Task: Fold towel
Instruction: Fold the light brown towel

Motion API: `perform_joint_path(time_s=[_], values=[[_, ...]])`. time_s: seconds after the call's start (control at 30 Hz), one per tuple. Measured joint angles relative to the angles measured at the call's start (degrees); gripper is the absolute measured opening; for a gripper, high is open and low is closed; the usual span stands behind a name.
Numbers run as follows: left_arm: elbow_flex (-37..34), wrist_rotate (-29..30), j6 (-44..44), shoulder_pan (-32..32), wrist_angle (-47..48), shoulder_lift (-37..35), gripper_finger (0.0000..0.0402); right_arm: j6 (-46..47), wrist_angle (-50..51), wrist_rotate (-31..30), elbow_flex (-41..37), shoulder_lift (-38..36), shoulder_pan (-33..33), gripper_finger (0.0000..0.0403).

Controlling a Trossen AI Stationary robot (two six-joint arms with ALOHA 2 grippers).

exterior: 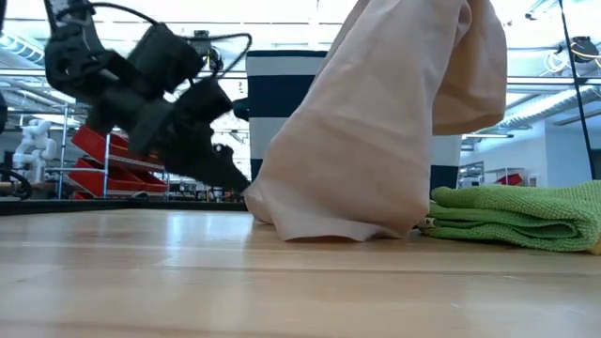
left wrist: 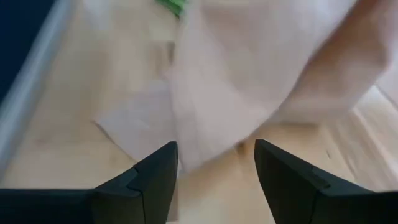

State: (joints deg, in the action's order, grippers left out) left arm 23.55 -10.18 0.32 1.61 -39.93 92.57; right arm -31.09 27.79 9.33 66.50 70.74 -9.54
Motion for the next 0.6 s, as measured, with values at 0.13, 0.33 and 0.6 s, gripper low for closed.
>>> perform_joint_path(time_s=[0.13, 0.33, 0.6], values=[[2.92, 0.37, 0.22, 0.15, -1.69, 7.08, 0.0196, 0.0, -0.14, -0.01, 0.0, 0.0, 0.0, 0.0], [7.42, -1.05, 1.77, 0.15, -1.8, 12.13, 0.0157, 0.9, 0.0, -0.02, 0.0, 0.0, 0.0, 0.0], [7.95, -1.2, 3.28, 0.15, -1.72, 11.68, 0.0139, 1.46, 1.14, -0.01, 0.0, -0.02, 0.0, 0.0]])
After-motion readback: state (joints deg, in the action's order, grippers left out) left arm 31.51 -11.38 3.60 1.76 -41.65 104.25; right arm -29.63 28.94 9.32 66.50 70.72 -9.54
